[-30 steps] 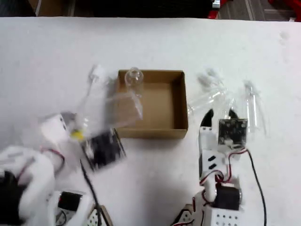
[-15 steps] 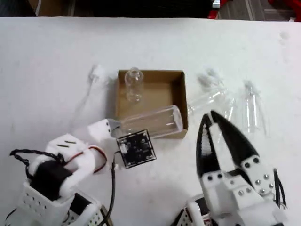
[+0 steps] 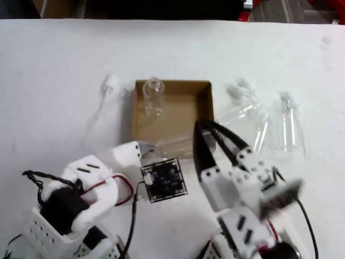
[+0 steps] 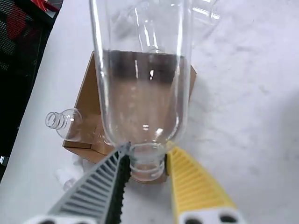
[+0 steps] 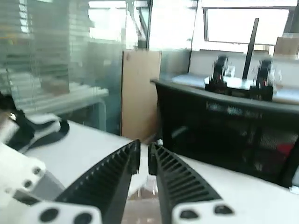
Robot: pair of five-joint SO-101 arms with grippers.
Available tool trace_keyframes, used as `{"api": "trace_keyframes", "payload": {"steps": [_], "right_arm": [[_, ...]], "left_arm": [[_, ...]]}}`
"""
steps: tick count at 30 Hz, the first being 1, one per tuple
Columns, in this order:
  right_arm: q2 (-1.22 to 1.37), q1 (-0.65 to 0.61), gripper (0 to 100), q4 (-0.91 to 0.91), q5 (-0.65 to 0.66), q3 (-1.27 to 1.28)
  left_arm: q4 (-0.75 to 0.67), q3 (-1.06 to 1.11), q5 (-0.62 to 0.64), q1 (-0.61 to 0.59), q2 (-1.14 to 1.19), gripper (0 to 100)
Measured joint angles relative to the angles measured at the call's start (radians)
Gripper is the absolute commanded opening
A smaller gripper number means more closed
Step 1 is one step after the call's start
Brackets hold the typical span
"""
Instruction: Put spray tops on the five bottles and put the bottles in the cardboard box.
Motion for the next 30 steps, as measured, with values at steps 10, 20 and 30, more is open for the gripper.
{"api": "trace_keyframes", "payload": {"steps": [10, 20, 30], "right_arm": [[0.009, 0.149, 1.6, -0.021, -0.005, 0.178], [0.009, 0.153, 1.6, -0.011, -0.005, 0.276], [0.009, 0.112, 1.6, -0.018, -0.005, 0.287]], "left_arm": [[0.114, -0.152, 0.000, 0.006, 0.003, 2], [0.084, -0.219, 0.098, 0.002, 0.002, 2], [0.064, -0.221, 0.164, 0.046, -0.015, 2]]}}
